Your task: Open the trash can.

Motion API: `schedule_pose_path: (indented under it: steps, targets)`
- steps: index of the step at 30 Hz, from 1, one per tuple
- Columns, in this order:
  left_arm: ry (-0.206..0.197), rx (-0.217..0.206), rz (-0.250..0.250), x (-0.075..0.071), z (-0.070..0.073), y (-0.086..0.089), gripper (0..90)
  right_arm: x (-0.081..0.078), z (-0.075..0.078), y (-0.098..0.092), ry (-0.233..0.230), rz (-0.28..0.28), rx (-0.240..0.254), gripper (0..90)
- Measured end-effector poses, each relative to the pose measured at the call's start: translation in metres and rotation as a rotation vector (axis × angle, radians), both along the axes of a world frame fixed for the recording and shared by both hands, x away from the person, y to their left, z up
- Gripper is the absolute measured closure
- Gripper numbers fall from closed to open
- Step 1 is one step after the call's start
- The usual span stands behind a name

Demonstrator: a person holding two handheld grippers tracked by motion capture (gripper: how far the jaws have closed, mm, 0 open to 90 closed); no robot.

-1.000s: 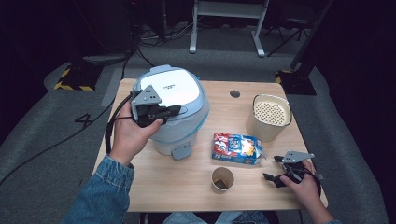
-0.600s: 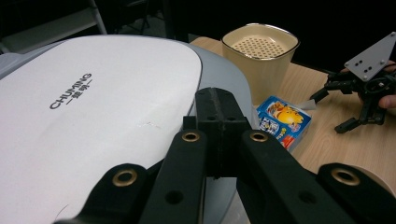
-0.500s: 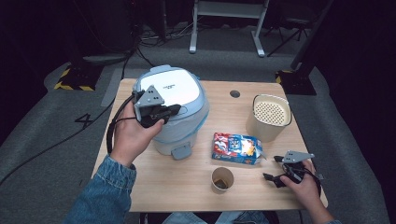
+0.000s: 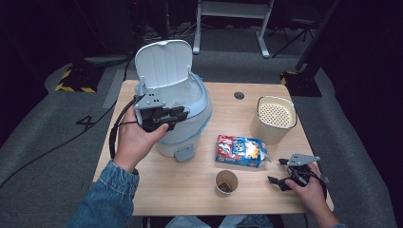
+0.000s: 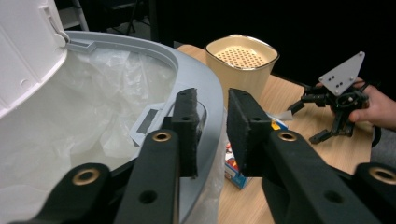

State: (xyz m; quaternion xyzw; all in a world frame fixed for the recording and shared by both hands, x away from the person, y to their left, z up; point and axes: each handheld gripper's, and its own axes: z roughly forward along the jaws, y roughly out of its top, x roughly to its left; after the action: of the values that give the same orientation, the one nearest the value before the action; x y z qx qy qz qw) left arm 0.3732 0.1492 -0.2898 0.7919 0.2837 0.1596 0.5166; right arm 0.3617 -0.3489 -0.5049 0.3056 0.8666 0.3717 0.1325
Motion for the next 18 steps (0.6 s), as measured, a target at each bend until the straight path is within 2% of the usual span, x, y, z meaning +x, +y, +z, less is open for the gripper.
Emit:
schedule_pose_path:
  steps: [6,8,9,10,11,13,15,18]
  targets:
    - [-0.038,0.016,-0.028,-0.015,0.007,0.004,64.7,0.0,0.0,0.0,0.002,0.005,0.0,7.2]
    - [-0.043,0.016,-0.032,-0.02,0.008,0.007,59.1,0.001,0.0,0.0,0.002,0.014,0.001,7.4]
    - [-0.05,0.022,-0.032,-0.023,0.008,0.009,53.5,0.001,0.002,0.001,0.005,0.018,0.001,19.2]
    - [-0.052,0.027,-0.033,-0.027,0.007,0.011,53.5,0.001,0.002,0.001,0.005,0.018,0.001,19.2]
    - [-0.051,0.029,-0.037,-0.03,0.006,0.013,51.4,0.002,0.004,0.001,0.007,0.019,0.018,25.7]
    - [-0.039,0.046,-0.036,-0.039,0.002,0.017,41.6,0.002,0.013,0.004,0.009,0.021,0.045,26.5]
    - [-0.029,0.056,-0.041,-0.048,-0.003,0.021,40.8,0.001,0.015,0.006,0.005,0.024,0.037,26.9]
    - [-0.019,0.04,-0.039,-0.057,-0.013,0.028,40.1,0.002,0.021,0.007,0.003,0.007,0.046,28.4]
